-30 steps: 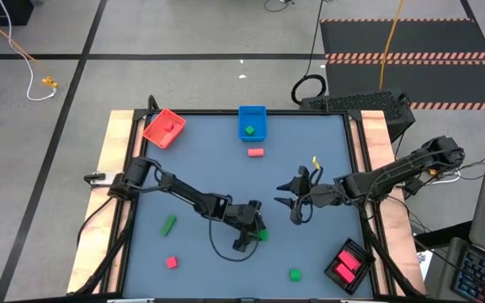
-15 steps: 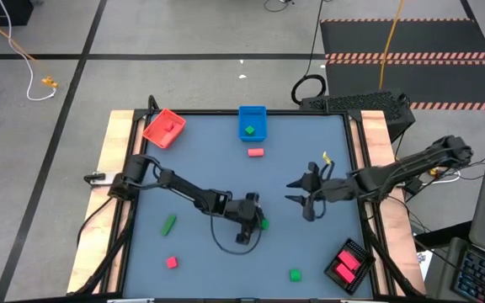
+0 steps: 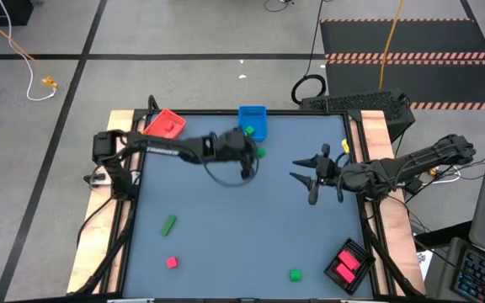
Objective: Sort & place blocks by color
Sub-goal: Put the green block into the blue bin
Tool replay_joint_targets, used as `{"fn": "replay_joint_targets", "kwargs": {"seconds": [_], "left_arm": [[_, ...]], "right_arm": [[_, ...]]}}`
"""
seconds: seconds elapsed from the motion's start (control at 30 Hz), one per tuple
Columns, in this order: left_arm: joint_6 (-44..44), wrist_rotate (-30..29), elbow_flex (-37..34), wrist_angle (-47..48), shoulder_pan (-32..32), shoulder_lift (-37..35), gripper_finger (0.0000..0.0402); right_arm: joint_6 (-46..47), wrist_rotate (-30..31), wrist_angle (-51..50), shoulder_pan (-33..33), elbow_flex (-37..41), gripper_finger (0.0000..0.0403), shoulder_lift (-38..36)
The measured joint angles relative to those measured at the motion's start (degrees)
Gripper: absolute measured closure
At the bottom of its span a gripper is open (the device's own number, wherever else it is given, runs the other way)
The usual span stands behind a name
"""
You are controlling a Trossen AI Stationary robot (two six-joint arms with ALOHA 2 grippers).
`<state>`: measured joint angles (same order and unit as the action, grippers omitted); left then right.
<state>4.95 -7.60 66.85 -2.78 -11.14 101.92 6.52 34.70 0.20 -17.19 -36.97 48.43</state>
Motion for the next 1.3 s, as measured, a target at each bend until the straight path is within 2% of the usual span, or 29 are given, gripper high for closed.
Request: {"fn": "replay_joint_targets", "kwargs": {"seconds": [0.1, 0.23, 0.37, 0.5, 0.6, 0.77, 0.97, 1.1, 1.3], "left_arm": [[1.7, 0.6, 0.0, 0.9, -4.5, -0.7, 0.0271], [3.0, 4.5, 0.0, 1.2, -9.3, -0.8, 0.0271], [4.6, 4.8, 0.2, 1.3, -13.0, -0.8, 0.0271], [5.6, 5.3, 2.8, 3.1, -16.5, -0.1, 0.0271], [5.2, 8.2, 5.2, 4.0, -18.7, 1.8, 0.0271], [5.2, 11.6, 14.1, 7.5, -19.4, 7.8, 0.0271], [7.6, 11.2, 24.3, 16.2, -19.5, 15.9, 0.0271], [7.0, 10.3, 25.7, 17.9, -20.5, 19.0, 0.0271], [6.9, 7.6, 25.8, 18.7, -20.7, 18.9, 0.0271]], "right_arm": [[-0.4, -0.1, 0.8, 0.1, 0.0, 0.0239, 1.0], [-0.4, -0.1, 1.0, 0.2, 0.0, 0.0239, 2.6], [-2.6, -0.2, 1.9, 0.8, 0.0, 0.0239, 4.1], [-3.5, -0.2, 3.3, 2.3, 0.0, 0.0239, 5.3], [-4.4, -0.2, 4.5, 3.4, 0.0, 0.0239, 5.8], [-5.7, -0.2, 6.2, 5.1, 0.0, 0.0239, 6.5], [-5.7, -0.3, 5.5, 6.0, 0.0, 0.0239, 6.5], [-5.7, -0.5, 4.9, 6.0, 0.0, 0.0239, 6.5], [-4.4, -0.5, 2.0, 5.9, 0.0, 0.0239, 6.6]]}}
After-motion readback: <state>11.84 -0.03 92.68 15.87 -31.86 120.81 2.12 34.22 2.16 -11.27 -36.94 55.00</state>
